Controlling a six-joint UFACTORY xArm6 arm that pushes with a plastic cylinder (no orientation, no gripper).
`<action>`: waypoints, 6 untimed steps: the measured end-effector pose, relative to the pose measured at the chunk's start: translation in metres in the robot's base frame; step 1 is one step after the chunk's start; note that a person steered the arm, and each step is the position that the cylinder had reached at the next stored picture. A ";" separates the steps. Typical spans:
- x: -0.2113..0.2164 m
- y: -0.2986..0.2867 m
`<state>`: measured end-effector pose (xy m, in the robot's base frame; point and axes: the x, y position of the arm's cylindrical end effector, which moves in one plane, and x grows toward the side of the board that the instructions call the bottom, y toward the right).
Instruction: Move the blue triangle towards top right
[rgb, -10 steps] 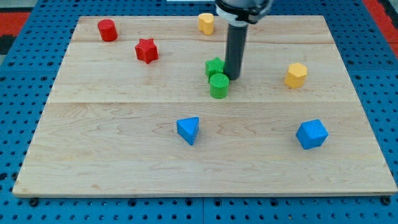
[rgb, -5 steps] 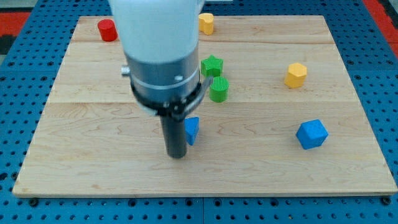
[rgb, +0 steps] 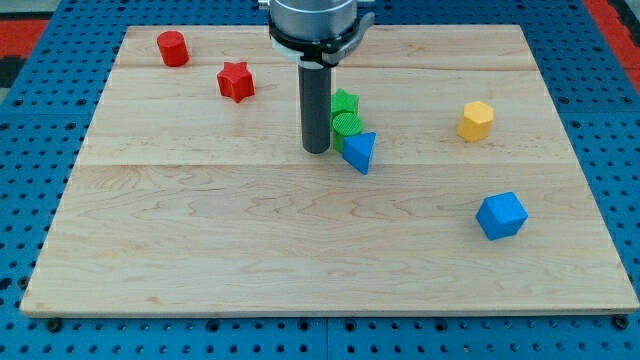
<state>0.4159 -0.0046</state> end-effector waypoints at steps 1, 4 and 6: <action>0.031 0.012; -0.007 0.089; 0.099 0.070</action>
<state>0.5154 0.0656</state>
